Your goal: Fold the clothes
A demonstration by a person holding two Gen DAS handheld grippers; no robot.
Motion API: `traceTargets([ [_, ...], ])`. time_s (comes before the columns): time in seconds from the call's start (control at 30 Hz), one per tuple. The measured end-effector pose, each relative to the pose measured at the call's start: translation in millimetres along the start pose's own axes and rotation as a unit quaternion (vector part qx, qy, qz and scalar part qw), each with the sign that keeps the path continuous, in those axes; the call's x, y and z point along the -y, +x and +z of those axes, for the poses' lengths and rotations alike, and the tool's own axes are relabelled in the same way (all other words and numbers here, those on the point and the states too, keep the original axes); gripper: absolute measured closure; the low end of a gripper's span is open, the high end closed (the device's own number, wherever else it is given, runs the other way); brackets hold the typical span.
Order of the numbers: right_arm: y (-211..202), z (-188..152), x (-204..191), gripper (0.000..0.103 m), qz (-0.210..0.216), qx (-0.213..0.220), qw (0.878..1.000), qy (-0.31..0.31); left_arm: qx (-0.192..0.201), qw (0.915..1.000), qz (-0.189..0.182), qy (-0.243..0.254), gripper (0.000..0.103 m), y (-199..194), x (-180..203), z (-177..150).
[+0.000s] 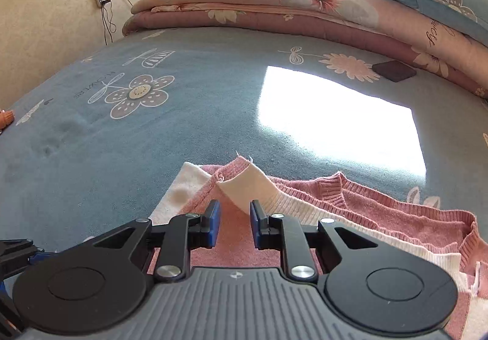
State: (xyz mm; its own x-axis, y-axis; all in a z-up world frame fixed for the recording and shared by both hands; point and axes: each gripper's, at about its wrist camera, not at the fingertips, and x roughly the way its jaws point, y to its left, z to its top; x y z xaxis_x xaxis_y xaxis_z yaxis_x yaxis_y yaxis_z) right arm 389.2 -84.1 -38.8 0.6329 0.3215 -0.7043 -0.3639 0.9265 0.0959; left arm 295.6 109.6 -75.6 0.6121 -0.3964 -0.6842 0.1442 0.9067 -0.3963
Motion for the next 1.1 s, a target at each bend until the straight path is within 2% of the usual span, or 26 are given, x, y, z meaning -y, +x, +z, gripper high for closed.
traceTargets([
  [0.17,59.1,6.8,-10.9,0.079,-0.014,-0.034,0.999,-0.001,0.003,1.0000,-0.002,-0.003,0.008,0.5,-3.5,3.2],
  [0.3,56.4,12.7,-9.7,0.079,-0.004,-0.024,1.000,-0.001,0.001,1.0000,0.001,0.000,0.008,1.7,-2.9,3.2],
  [0.43,23.7,8.4,-0.7,0.077,0.001,-0.019,1.000,0.000,0.001,1.0000,0.000,0.006,0.008,2.0,0.6,2.0],
  [0.53,-16.5,-1.8,9.0,0.071,0.001,-0.014,1.000,-0.005,0.000,0.9999,0.000,0.012,0.008,2.4,4.8,1.0],
  [0.73,-87.0,-30.7,31.6,0.063,-0.026,-0.008,1.000,0.000,-0.002,0.9997,-0.004,0.024,0.008,1.9,15.5,-1.4],
  [0.93,-126.1,-59.6,54.8,0.059,-0.029,-0.009,0.997,0.068,0.004,0.9994,-0.016,0.031,0.008,-8.7,28.6,-1.6],
  [1.1,-142.5,-70.9,56.5,0.059,-0.049,-0.010,0.995,0.088,0.016,0.9986,-0.030,0.042,0.008,-24.3,44.9,-1.0],
])
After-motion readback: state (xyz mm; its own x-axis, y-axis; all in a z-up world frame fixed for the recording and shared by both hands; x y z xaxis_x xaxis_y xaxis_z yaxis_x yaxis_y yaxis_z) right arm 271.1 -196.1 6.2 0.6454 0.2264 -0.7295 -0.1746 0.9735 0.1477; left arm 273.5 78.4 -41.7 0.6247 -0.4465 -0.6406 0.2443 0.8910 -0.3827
